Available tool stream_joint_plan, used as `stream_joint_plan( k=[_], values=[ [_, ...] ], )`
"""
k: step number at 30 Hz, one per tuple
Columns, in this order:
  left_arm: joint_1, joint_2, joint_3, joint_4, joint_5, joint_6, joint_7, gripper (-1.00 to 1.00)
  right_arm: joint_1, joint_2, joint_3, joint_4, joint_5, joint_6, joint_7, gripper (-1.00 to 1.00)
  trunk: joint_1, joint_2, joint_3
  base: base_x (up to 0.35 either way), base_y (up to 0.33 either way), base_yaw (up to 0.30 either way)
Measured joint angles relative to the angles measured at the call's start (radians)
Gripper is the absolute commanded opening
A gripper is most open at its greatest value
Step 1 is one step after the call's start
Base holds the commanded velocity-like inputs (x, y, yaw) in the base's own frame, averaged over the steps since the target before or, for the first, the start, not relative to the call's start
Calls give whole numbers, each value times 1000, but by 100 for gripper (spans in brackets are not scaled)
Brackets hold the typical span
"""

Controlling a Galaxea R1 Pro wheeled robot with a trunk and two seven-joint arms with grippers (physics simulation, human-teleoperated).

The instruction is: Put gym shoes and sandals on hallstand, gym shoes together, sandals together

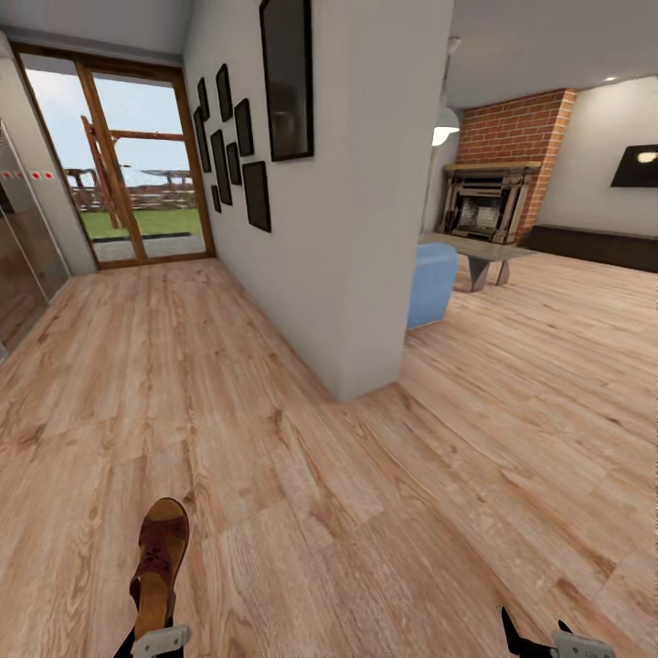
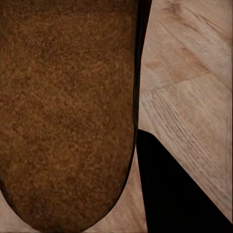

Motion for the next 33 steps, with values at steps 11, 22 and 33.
stream_joint_plan(
  k=[11, 22, 33],
  values=[
    [1, -3, 1, -5, 0, -4, 0, -100, 0, 6, 1, -1, -1, -2, -3, 100, 0, 0, 4, -90, -83, 247],
    [0, -7, 10, -12, 4, -1, 15, -100, 0, 11, 2, -4, -2, -2, -3, 100, 0, 0, 10, -3, -3, 275],
    [0, -6, 10, -13, 5, -2, 51, -100, 0, 13, 2, -3, 23, 0, -1, 100, 0, 0, 18, 0, 0, 271]
  ],
)
